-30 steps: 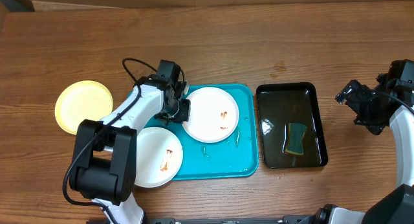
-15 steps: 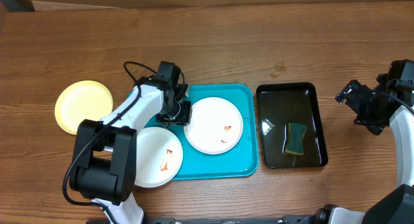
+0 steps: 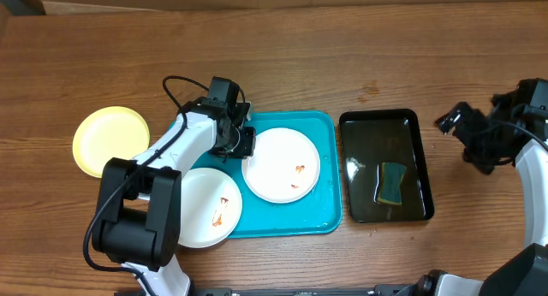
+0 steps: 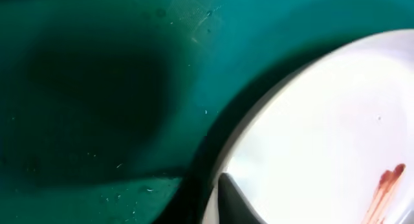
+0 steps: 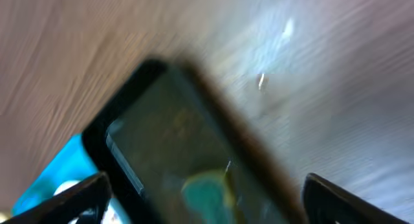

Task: Clean dirty plates on tray and stack at the side
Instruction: 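Slide the white plate right across the teal tray with the left gripper, then lower the right gripper into the black tray and grasp the sponge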

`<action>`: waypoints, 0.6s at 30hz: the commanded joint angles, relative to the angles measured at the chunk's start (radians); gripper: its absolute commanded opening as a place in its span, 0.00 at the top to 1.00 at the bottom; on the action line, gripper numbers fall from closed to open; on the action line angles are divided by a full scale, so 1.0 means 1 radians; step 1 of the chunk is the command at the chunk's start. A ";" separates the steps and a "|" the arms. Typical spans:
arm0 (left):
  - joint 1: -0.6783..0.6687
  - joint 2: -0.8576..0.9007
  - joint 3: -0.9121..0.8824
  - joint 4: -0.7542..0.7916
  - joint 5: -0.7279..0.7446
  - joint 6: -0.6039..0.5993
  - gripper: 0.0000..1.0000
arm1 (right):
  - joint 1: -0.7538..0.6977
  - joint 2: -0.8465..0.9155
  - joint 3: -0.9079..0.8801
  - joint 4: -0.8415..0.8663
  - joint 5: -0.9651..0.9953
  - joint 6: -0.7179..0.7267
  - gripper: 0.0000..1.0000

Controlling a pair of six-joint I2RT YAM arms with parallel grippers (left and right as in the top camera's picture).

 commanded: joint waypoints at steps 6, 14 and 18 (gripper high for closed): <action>-0.017 0.019 -0.030 0.045 -0.008 -0.060 0.96 | 0.182 -0.008 -0.022 -0.195 0.166 -0.005 0.20; -0.017 0.019 -0.038 0.049 -0.008 -0.059 0.96 | 0.438 -0.005 -0.117 -0.123 0.369 0.073 0.22; -0.017 0.019 -0.038 0.043 -0.014 -0.059 0.96 | 0.489 -0.003 -0.183 -0.035 0.433 0.082 0.22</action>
